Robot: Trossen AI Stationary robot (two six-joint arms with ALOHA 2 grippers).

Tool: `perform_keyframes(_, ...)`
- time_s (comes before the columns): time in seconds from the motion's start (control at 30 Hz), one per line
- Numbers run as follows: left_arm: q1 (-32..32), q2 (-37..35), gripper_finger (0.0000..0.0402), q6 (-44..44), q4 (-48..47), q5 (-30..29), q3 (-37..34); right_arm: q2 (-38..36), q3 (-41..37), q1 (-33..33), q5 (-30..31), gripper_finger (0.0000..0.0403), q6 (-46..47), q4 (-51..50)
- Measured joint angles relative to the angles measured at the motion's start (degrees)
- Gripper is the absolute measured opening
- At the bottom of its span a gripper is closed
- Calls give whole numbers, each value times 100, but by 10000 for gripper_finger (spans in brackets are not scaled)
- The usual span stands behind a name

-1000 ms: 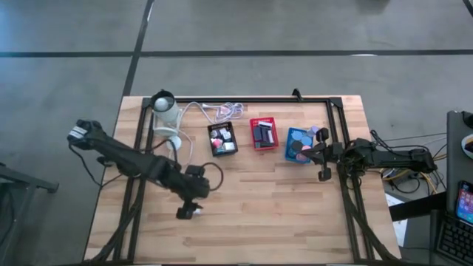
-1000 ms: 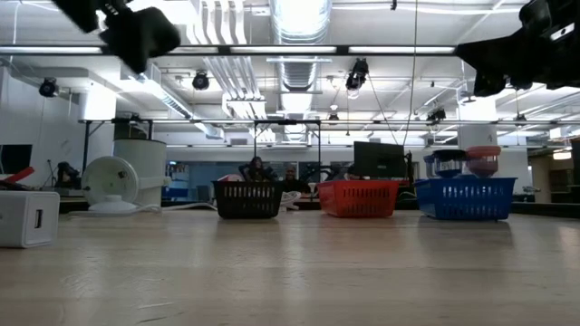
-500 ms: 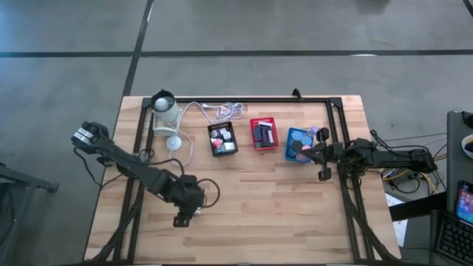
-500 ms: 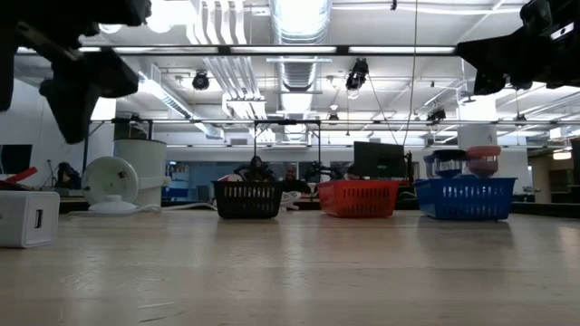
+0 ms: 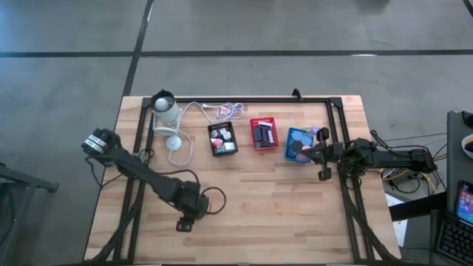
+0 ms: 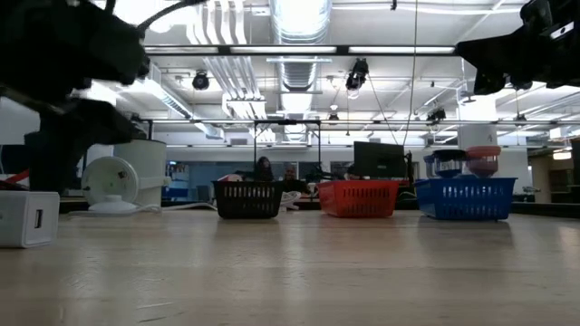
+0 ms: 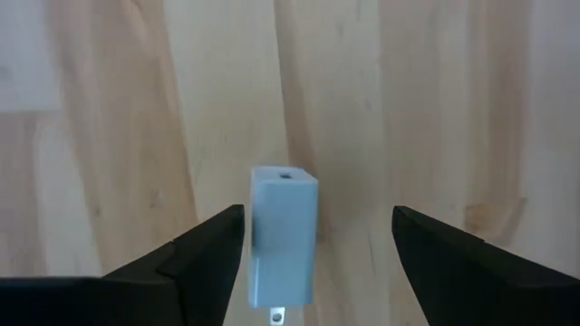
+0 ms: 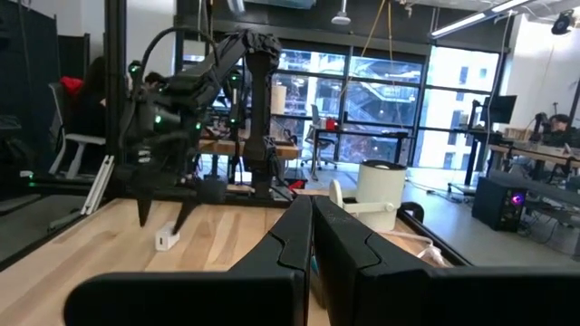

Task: Pick & Place Office items
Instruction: Put the white charger adapter into the black bin

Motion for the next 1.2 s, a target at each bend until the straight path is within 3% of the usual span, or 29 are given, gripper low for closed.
perform_keyframes(0.27, 4, 363, 283, 195, 1, 41, -4, 0, 0, 0, 1, 8, -10, 4)
perform_keyframes(0.4, 4, 375, 264, 248, 27, 39, -4, 0, 0, 1, 18, 8, -20, 9)
perform_keyframes(0.53, 4, 379, 215, 337, 36, -13, -4, 0, 0, -1, 134, 8, -22, 11)
perform_keyframes(0.73, 12, 381, 104, 453, 37, -14, -4, -2, 0, 1, 150, 8, -9, 11)
perform_keyframes(0.83, 63, 338, 100, 425, 12, 46, -4, 0, 0, 0, 150, 8, 0, 11)
perform_keyframes(1.07, 171, -435, 100, 785, -12, 22, 12, -2, 0, 1, 148, 8, 0, 16)
perform_keyframes(1.2, 325, -1286, 100, 1207, 19, -371, 14, 0, 0, 1, 148, 8, 0, 17)
